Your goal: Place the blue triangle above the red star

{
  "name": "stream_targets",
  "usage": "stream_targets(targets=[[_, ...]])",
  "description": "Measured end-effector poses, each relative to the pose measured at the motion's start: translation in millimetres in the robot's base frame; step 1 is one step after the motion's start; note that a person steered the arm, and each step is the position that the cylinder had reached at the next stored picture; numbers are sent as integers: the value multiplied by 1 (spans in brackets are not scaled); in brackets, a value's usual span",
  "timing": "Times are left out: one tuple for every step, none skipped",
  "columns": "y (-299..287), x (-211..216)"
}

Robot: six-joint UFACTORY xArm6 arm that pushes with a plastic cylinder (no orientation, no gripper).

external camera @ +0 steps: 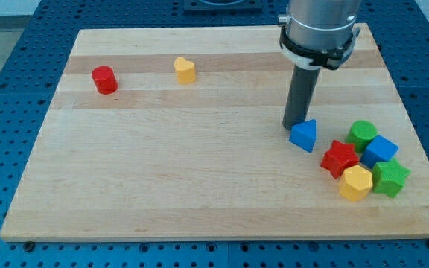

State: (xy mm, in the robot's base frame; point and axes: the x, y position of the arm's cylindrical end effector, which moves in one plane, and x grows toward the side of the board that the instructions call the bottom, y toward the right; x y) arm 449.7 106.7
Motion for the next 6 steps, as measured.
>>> stream_targets(targets=[[-14, 0], [-38, 9], [-30, 21], [4, 29], [34, 29], [39, 29]])
